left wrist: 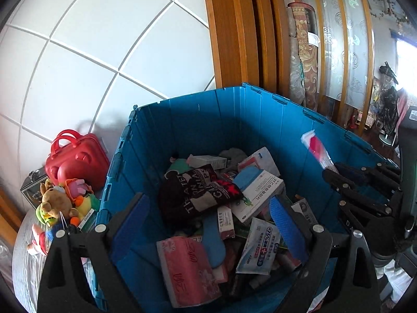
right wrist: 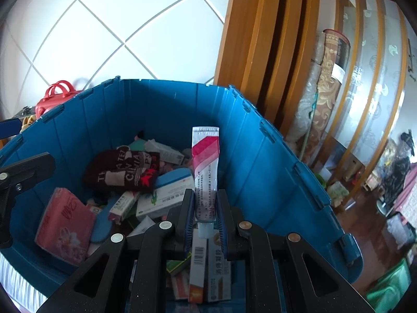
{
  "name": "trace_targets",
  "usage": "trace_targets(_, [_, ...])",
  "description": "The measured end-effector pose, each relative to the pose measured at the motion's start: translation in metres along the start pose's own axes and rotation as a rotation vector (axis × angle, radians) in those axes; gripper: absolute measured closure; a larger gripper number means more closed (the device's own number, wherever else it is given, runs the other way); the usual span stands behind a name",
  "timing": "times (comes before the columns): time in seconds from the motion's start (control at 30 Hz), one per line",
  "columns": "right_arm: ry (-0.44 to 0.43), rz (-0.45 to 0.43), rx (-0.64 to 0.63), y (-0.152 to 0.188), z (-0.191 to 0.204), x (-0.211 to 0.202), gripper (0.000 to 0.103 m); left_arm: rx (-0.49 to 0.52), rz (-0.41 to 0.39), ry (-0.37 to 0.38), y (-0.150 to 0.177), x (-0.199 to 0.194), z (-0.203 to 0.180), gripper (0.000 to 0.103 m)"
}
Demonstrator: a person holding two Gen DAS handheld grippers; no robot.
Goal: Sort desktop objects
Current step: 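Open both grippers to drop tissue pack and tube into bin, then move both grippers back from the bin to the pile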
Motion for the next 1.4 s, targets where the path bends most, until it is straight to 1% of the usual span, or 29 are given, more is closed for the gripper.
trace_targets(0.1, [0.007,-0.003,0.002,0.0,-0.001,-0.002,0.085,-0.006,-0.003,0.007,0.0,-0.002,0.0,0.008])
trace_targets(0.17, [0.011,-0.006,0.005,0.001,-0.002,-0.003,0.08,-0.008,-0.005,0.006,0.0,-0.003,0.0,0.008])
trace_targets(0.3, [0.016,-0.014,0.006,0.002,-0.001,-0.008,0.078,-0.011,-0.008,0.01,0.002,-0.006,0.001,0.008])
trace_targets(0.33, [0.016,-0.017,0.007,0.002,-0.002,-0.009,0.076,-0.011,-0.009,0.011,0.003,-0.007,0.001,0.008])
trace_targets(0.4, [0.017,-0.024,0.013,0.002,-0.002,-0.013,0.063,-0.012,-0.013,0.011,0.003,-0.009,0.001,0.008])
trace_targets(0.43, [0.018,-0.03,0.014,0.001,-0.002,-0.014,0.046,-0.013,-0.015,0.011,0.003,-0.01,0.002,0.008])
trace_targets(0.47, [0.023,-0.039,0.013,0.001,-0.002,-0.017,0.037,-0.013,-0.018,0.01,0.003,-0.011,0.002,0.008])
trace_targets(0.6, [0.025,-0.068,0.006,-0.003,0.0,-0.027,0.036,-0.021,-0.024,0.012,0.004,-0.015,0.004,0.008])
trace_targets(0.63, [0.024,-0.073,0.006,-0.003,0.0,-0.028,0.031,-0.024,-0.026,0.012,0.005,-0.016,0.005,0.008])
trace_targets(0.67, [0.024,-0.078,0.008,-0.004,0.0,-0.03,0.023,-0.026,-0.028,0.012,0.005,-0.017,0.006,0.008])
trace_targets(0.73, [0.021,-0.09,0.007,-0.004,0.002,-0.034,0.016,-0.032,-0.031,0.013,0.007,-0.019,0.008,0.008])
trace_targets(0.8, [0.018,-0.102,0.007,-0.004,0.004,-0.038,0.014,-0.037,-0.034,0.011,0.008,-0.022,0.01,0.008])
trace_targets(0.87, [0.017,-0.111,0.009,-0.005,0.006,-0.042,0.001,-0.043,-0.038,0.008,0.009,-0.024,0.014,0.008])
trace_targets(1.03, [-0.005,-0.144,0.013,-0.011,0.014,-0.051,0.0,-0.067,-0.056,-0.006,0.014,-0.034,0.027,0.008])
trace_targets(1.13, [-0.029,-0.171,0.004,-0.016,0.027,-0.059,0.0,-0.084,-0.078,-0.032,0.017,-0.045,0.041,0.008])
trace_targets(1.27, [-0.08,-0.224,-0.014,-0.026,0.053,-0.072,0.0,-0.117,-0.101,-0.07,0.022,-0.057,0.068,0.008])
trace_targets(1.4, [-0.142,-0.275,-0.04,-0.036,0.087,-0.087,0.0,-0.165,-0.113,-0.111,0.033,-0.068,0.103,0.008])
Point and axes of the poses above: each gripper's, at about its wrist camera, not at the fingertips, and x roughly the way its jaws point, z to its left, y to its underside, the point moved 8 cm from there along x, roughly the way its jaws point, and after that the axes turned 7 degrees about z, right-handed, at the moved point
